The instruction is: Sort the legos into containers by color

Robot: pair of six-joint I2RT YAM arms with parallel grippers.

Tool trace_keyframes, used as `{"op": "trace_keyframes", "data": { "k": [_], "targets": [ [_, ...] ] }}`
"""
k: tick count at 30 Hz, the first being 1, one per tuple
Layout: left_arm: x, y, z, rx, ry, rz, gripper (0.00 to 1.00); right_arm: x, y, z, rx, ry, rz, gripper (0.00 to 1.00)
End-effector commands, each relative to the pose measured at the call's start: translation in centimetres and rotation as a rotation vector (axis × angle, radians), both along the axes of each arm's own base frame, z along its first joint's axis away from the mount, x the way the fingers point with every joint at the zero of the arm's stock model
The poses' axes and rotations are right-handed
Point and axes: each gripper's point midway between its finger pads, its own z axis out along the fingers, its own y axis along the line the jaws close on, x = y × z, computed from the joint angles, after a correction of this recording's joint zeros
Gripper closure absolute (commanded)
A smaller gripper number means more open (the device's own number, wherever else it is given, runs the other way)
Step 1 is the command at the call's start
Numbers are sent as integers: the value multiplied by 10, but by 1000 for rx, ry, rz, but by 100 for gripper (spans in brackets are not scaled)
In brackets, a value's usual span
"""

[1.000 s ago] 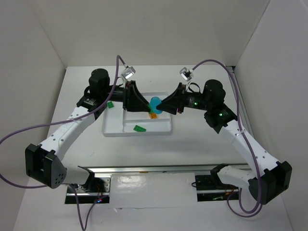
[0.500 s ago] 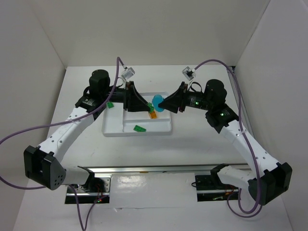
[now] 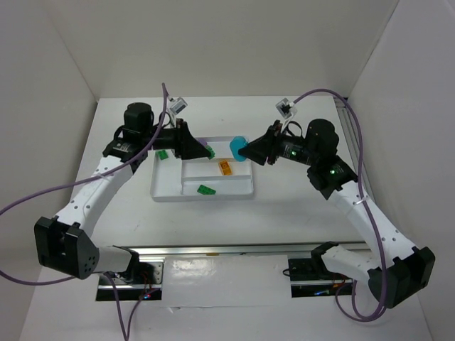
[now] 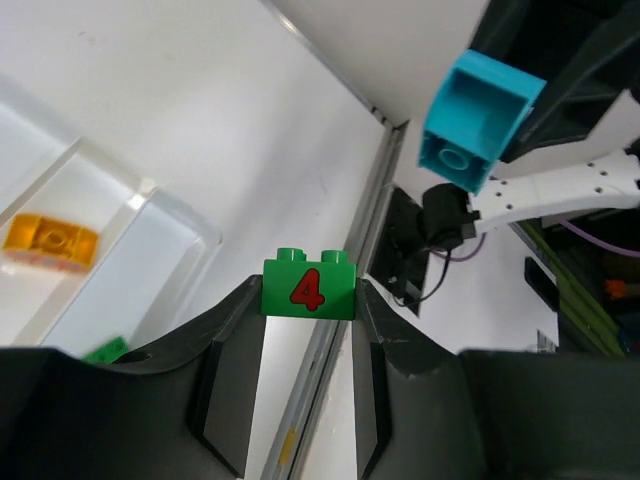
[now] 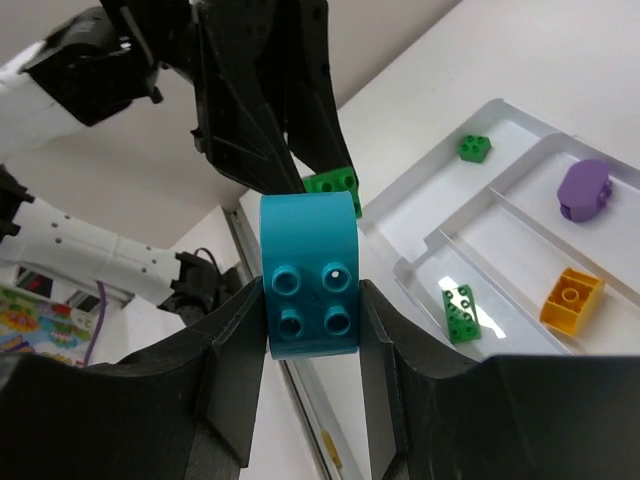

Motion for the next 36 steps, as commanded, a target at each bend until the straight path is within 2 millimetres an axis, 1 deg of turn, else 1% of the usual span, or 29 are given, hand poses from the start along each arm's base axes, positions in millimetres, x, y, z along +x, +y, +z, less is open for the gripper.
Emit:
{"op": "trace_keyframes", "data": {
  "k": [1, 2, 3, 4, 5, 6, 7, 8, 9, 10, 11, 12, 13, 14, 15, 16, 17, 19, 21, 23, 24, 25, 26, 27, 29, 30, 32, 33, 36],
  "targets": [
    [16, 16, -8, 65, 22, 96, 100, 9, -8, -3, -55, -4, -63, 75],
    [23, 22, -6, 71, 12, 130, 100, 15, -9, -6, -77, -8, -79, 75],
    [22, 23, -6, 77, 15, 140, 100, 14, -6, -12, -101, -3, -95, 75],
    [23, 28, -7, 92, 21, 156, 100, 18, -5, -13, -114, -4, -109, 75],
    [28, 32, -10, 120, 25, 195, 100, 18, -5, -17, -128, 12, -124, 75],
    [30, 35, -13, 141, 40, 225, 100, 24, -8, -13, -128, 2, -161, 75],
    [34, 39, -20, 174, 57, 246, 100, 27, -9, -19, -144, 9, -175, 75],
    [37, 43, -28, 206, 77, 270, 100, 30, -11, -19, -147, 9, -191, 75],
    [43, 50, -48, 262, 134, 319, 100, 33, -13, -19, -151, 8, -215, 75],
    [46, 53, -63, 297, 176, 341, 100, 35, -14, -20, -152, 8, -226, 75],
    [42, 50, -81, 332, 223, 342, 100, 35, -14, -15, -147, 0, -227, 75],
    [46, 56, -100, 400, 254, 390, 100, 38, -13, -19, -154, 10, -226, 75],
    [46, 56, -126, 462, 316, 411, 100, 39, -14, -20, -156, 10, -237, 75],
    [44, 48, -136, 509, 319, 417, 100, 41, -13, -23, -161, 18, -236, 75],
    [44, 53, -153, 574, 341, 463, 100, 41, -13, -19, -156, 10, -237, 75],
    [44, 50, -162, 599, 351, 474, 100, 42, -14, -19, -157, 10, -246, 75],
    [37, 45, -173, 628, 369, 463, 100, 42, -14, -19, -157, 10, -246, 75],
    [39, 41, -187, 646, 383, 490, 100, 42, -14, -21, -167, 10, -244, 75],
    [40, 34, -193, 636, 390, 502, 100, 41, -15, -23, -173, 19, -243, 75],
    [35, 29, -206, 664, 404, 493, 100, 42, -16, -25, -180, 26, -252, 75],
    [38, 29, -209, 667, 409, 507, 100, 42, -16, -30, -185, 34, -251, 75],
    [38, 29, -217, 701, 406, 517, 100, 42, -16, -30, -185, 34, -251, 75],
    [38, 28, -218, 708, 403, 528, 100, 40, -17, -26, -180, 26, -252, 75],
    [40, 29, -220, 714, 400, 537, 100, 40, -17, -31, -185, 34, -251, 75],
    [42, 26, -219, 710, 383, 538, 100, 40, -17, -31, -185, 34, -251, 75],
    [46, 20, -214, 693, 362, 535, 100, 40, -17, -31, -185, 34, -251, 75],
    [48, 14, -215, 695, 359, 526, 100, 38, -16, -31, -184, 34, -242, 75],
    [47, 9, -217, 708, 365, 511, 100, 38, -16, -31, -184, 34, -242, 75],
    [44, 6, -221, 718, 369, 499, 100, 38, -16, -31, -184, 34, -242, 75]
  ]
}}
